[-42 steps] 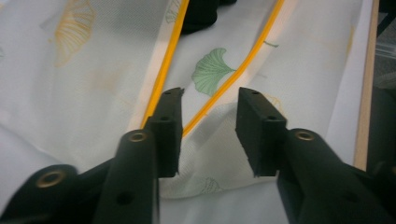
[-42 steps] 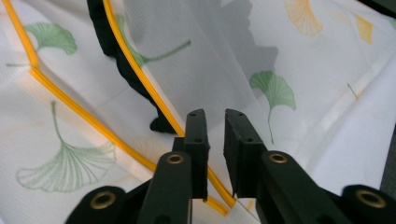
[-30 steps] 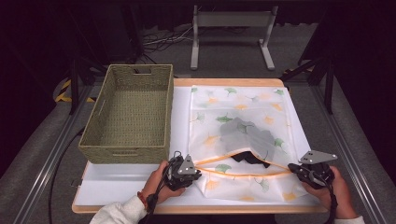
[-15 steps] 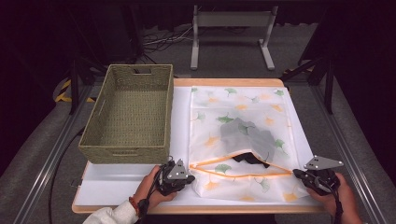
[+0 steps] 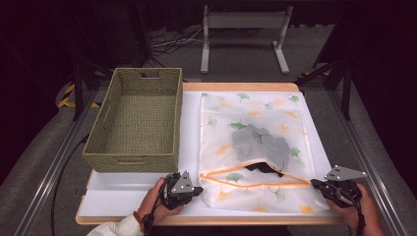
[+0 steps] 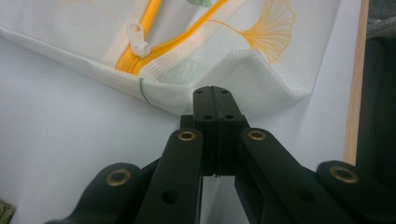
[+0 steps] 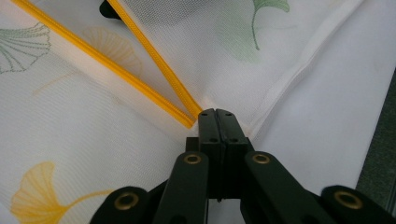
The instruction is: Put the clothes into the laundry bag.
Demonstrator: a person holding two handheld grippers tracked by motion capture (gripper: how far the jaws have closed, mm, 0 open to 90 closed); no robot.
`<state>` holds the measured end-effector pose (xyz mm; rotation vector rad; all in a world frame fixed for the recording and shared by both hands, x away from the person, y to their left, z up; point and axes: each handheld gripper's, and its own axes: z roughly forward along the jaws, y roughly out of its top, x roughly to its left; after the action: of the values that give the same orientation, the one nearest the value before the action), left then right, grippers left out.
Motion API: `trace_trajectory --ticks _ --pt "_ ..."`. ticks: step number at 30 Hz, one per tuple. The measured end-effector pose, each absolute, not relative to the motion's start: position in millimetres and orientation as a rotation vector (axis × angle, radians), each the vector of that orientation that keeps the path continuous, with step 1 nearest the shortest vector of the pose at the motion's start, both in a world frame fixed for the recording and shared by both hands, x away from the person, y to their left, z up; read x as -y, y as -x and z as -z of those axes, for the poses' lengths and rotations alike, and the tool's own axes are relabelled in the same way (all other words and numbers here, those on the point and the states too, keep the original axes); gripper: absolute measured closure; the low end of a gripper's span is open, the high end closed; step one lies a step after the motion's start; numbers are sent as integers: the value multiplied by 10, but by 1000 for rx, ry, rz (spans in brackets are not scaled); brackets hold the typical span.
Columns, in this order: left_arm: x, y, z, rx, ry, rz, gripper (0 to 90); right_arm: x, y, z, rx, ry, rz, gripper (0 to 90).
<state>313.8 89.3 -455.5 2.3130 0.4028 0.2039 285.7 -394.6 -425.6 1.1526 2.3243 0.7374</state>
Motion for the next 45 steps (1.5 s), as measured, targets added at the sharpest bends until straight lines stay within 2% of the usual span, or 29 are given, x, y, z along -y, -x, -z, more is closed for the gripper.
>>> trace_trajectory --ticks 12,29,45 --pt "-908 -3147 4565 -418 -2296 -185 895 3964 -2831 4249 -2316 -1140 -699 900" --pt "-855 -3113 4499 -397 -2291 -238 868 3886 -2841 4194 -2297 -1094 -748 870" --pt "-1159 -3054 4227 -481 -2162 -361 792 3837 -2826 4020 -2180 -988 -907 758"
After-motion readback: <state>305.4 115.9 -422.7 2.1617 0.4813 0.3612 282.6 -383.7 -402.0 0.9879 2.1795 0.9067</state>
